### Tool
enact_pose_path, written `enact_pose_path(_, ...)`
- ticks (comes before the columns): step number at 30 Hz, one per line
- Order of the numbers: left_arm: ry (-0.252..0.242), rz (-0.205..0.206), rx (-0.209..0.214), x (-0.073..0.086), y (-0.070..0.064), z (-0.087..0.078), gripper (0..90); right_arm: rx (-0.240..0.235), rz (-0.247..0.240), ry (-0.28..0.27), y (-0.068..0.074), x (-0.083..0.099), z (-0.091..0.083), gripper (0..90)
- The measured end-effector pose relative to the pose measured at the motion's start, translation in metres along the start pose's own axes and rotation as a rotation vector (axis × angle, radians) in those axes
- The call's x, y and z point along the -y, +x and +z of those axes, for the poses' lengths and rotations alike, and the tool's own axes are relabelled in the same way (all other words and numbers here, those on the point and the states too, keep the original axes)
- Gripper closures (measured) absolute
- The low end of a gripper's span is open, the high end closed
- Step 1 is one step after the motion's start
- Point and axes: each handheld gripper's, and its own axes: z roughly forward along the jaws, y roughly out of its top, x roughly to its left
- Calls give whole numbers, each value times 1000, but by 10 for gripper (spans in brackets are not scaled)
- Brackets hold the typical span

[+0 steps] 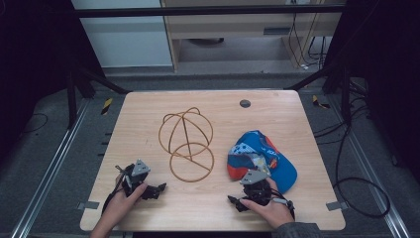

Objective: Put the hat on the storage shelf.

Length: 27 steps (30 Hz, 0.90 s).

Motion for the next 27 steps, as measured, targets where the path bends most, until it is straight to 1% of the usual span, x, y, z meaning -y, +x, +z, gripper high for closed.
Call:
enact_pose_path(7,-1,-2,-2,0,-1,0,0,0,7,2,0,-1,0,98)
enact_pose_path(15,-1,0,-1,0,-1,0,0,15,15,7,1,-1,1,83)
enact_pose_path(17,0,1,-1,0,0,0,0,15,10,26,1,-2,-1,81)
enact_pose_path(18,0,2,0,0,0,0,0,30,8,29,0,-3,-3,97)
enact_pose_path(19,0,1,0,0,0,0,0,30,8,29,0,-3,-3,97)
enact_pose_path(22,-1,3,-1,0,0,0,0,29,27,-12,-1,-5,-10,106)
enact_pose_path(23,-1,1,0,0,-1,0,0,27,34,-27,-2,-5,-14,108)
enact_pose_path(24,-1,0,0,0,-1,0,0,37,28,-35,-2,-6,-21,113)
enact_pose_path(25,-1,1,0,0,-1,0,0,37,28,-35,-2,-6,-21,113)
enact_pose_path(27,-1,0,0,0,-1,0,0,50,25,-27,-4,-7,-30,115)
